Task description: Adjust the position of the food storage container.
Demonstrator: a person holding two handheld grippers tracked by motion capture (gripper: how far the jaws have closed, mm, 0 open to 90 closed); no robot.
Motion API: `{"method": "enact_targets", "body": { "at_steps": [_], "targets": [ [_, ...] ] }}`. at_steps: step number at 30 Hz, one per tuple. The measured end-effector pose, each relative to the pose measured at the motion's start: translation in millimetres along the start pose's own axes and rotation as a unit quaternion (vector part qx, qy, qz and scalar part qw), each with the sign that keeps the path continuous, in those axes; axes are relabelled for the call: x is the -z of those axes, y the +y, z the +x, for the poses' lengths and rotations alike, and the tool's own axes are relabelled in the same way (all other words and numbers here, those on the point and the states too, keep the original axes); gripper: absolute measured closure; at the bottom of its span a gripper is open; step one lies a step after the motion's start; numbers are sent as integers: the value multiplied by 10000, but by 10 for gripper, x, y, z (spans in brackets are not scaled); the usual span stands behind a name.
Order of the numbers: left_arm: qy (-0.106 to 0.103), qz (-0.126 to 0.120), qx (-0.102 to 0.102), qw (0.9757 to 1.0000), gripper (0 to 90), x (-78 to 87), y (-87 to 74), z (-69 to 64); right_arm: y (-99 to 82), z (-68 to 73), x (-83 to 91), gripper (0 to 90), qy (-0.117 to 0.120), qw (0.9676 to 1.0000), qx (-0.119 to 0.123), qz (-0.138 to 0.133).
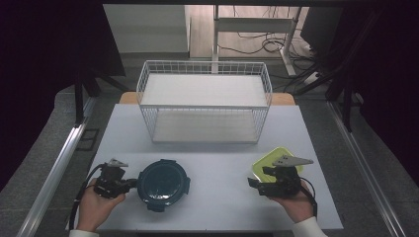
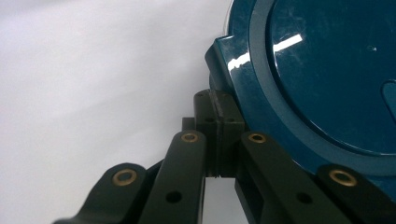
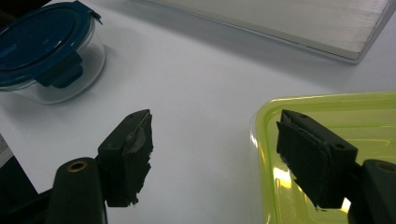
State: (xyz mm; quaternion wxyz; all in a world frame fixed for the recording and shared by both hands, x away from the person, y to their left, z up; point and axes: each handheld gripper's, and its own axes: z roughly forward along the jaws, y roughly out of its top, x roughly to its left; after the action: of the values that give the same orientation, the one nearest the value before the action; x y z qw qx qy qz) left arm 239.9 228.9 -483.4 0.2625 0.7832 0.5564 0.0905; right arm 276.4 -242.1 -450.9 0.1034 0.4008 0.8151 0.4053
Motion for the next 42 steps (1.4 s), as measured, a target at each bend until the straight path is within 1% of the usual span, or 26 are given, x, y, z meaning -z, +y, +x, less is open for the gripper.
{"method": "enact_targets", "body": {
  "at_steps": [3,6,7,8,12,13,14,16,17,18,22,23,24,25,26,29,30,33,34,35,37,38,39,40,41,42],
  "targets": [
    [-55,3,-71,10000,900,-30,34,-68,-1,-1,2,268,-3,10000,-2,-2],
    [-236,-18,-60,9997,900,-65,63,-116,1,-3,6,268,-7,10000,-6,-12],
    [-236,-18,-60,9997,900,-65,63,-116,1,-3,6,268,-7,10000,-6,-12],
    [-303,-15,-98,9995,900,-86,85,-161,5,-4,8,267,11,10000,-17,-26],
    [-306,8,-205,9993,900,-118,126,-263,10,2,8,266,18,10000,-6,-32],
    [-306,8,-205,9993,900,-118,126,-263,9,3,5,266,17,10000,8,-29],
    [-350,12,-232,9991,900,-134,142,-311,9,5,4,266,16,10000,2,-22],
    [-414,31,-272,9988,900,-151,159,-360,8,5,1,266,17,10000,1,-20],
    [-414,31,-272,9988,900,-151,159,-360,8,5,1,266,17,10000,1,-20],
    [-486,16,-300,9984,900,-174,176,-413,8,4,1,266,13,10000,3,-23],
    [-792,0,-270,9965,900,-230,215,-490,10,3,5,266,8,10000,-3,-36],
    [-792,0,-270,9965,900,-230,215,-490,10,3,5,266,8,10000,-3,-36],
    [-799,9,-350,9962,900,-245,233,-545,9,2,7,266,7,10000,-6,-30],
    [-768,34,-415,9962,900,-247,242,-569,9,2,6,266,6,10000,-6,-28],
    [-766,37,-436,9961,900,-252,248,-590,8,0,5,266,6,10000,3,-28],
    [-807,42,-448,9957,900,-264,258,-621,6,0,2,266,5,10000,1,-22],
    [-856,42,-464,9952,900,-274,264,-646,5,-2,1,266,8,10000,-4,-19],
    [-864,45,-496,9950,900,-281,270,-681,4,-3,0,266,9,10000,-6,-21],
    [-924,67,-540,9942,900,-290,281,-710,5,-5,-2,266,25,10000,-7,-19],
    [-924,67,-540,9942,900,-290,281,-710,5,-5,-2,266,25,10000,-7,-19],
    [-1068,54,-523,9929,900,-316,293,-750,15,-6,5,266,70,9999,-40,-64],
    [-1067,70,-568,9926,900,-317,296,-763,19,-3,8,266,65,9999,-47,-79],
    [-1067,70,-568,9926,900,-317,296,-763,19,-3,8,266,65,9999,-47,-79],
    [-1054,70,-636,9924,900,-321,300,-792,24,8,14,266,56,9999,-28,-108],
    [-1065,66,-682,9919,900,-325,301,-804,25,12,16,263,42,9999,-16,-125],
    [-1106,50,-678,9915,900,-332,303,-814,26,15,18,262,30,9999,-20,-136]
  ]
}}
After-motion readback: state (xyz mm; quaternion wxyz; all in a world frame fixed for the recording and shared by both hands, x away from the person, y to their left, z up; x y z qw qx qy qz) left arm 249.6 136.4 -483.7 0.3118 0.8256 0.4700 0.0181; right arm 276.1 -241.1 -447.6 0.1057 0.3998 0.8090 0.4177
